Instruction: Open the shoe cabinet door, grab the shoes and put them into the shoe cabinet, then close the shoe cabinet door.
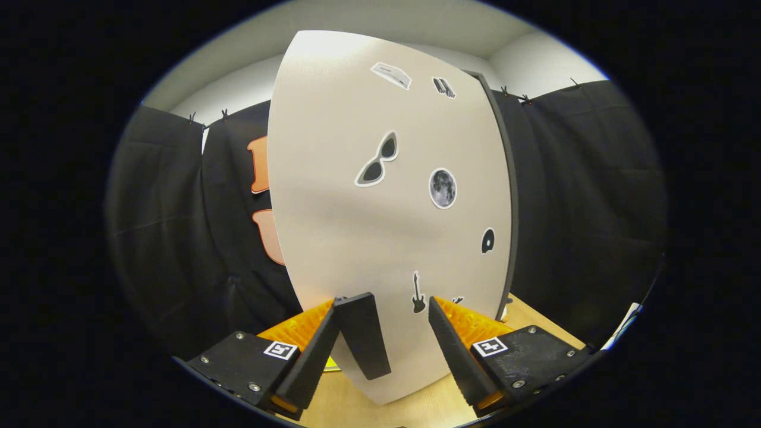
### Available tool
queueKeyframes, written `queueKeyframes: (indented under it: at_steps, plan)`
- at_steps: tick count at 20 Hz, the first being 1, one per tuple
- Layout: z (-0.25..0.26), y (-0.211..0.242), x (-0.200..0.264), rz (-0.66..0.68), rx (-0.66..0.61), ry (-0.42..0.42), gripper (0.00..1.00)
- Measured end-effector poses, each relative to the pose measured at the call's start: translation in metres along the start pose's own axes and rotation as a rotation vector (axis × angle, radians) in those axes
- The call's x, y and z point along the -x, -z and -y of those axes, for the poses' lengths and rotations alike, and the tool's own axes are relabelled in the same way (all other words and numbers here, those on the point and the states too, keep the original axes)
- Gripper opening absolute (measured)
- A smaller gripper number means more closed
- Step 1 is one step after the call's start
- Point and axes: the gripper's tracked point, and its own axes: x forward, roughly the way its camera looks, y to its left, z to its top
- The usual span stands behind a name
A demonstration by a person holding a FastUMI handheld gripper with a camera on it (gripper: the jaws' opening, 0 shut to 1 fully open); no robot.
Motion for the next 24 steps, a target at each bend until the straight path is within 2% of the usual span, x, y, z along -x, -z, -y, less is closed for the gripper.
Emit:
queueKeyframes:
  at_steps: [8, 15, 19, 24]
  plan:
    - [-0.007, 0.0, -0.021, 0.009, 0.034, -0.026, 0.92]
    - [-0.007, -0.003, -0.016, -0.015, 0.085, -0.032, 0.93]
    - [-0.004, -0.016, -0.008, -0.027, 0.055, -0.036, 0.93]
    - [0.01, -0.063, 0.05, -0.026, 0.045, -0.047, 0.93]
